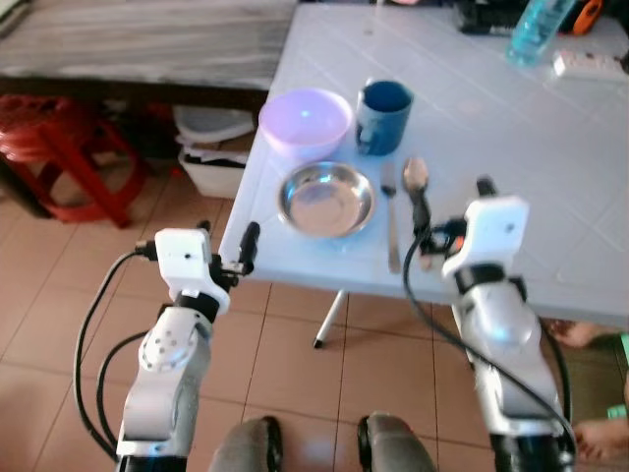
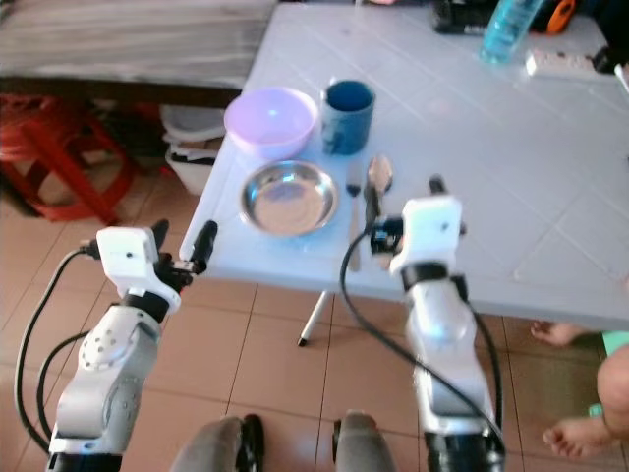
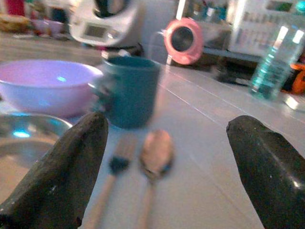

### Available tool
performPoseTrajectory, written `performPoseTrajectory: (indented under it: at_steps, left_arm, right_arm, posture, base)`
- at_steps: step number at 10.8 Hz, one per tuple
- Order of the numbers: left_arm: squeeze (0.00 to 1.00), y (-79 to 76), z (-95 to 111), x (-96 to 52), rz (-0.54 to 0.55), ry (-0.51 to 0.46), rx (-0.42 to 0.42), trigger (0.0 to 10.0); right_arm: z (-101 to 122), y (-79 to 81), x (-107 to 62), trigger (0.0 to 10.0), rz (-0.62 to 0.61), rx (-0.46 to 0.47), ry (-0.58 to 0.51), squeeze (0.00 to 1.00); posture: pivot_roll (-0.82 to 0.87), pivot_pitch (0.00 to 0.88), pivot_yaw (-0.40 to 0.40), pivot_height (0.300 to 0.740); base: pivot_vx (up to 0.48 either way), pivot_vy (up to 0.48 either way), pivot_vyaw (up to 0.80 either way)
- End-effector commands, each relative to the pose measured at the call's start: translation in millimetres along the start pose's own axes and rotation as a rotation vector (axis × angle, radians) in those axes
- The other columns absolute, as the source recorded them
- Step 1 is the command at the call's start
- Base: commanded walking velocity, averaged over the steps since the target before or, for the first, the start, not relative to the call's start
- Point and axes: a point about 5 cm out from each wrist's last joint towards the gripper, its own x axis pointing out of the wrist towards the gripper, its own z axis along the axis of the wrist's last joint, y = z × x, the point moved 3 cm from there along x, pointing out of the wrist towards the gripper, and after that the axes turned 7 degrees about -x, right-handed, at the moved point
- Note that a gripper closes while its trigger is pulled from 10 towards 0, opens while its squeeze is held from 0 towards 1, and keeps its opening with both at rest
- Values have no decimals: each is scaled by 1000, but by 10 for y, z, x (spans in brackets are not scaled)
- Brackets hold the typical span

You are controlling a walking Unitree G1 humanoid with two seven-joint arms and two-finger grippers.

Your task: Setting the table

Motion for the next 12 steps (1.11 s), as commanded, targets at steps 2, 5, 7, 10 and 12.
performPoseTrajectory:
  at_steps: [2,5,7,10,12]
  left_arm:
    - [0,67,9,-46,25,11,28,10000]
    - [0,85,-1,-80,25,26,35,10000]
    - [0,75,-18,-92,22,34,34,10000]
    - [0,71,-30,-107,19,45,36,10000]
    - [0,44,-42,-129,-10,60,21,10000]
  right_arm:
    - [-9,32,32,10000,4,35,10,0]
    - [-104,-40,32,10000,-59,139,66,1000]
    - [-135,-28,97,10000,-43,182,101,0]
    - [-162,27,198,10000,0,300,159,0]
    - [-164,118,167,10000,34,330,182,0]
  posture:
    - [-69,206,34,740]
    - [-64,220,38,740]
    - [-64,226,37,740]
    - [-61,234,38,740]
    - [-60,239,37,740]
  base:
    - [0,0,400]
    - [0,0,0]
    - [0,0,0]
    - [0,0,0]
    - [0,0,0]
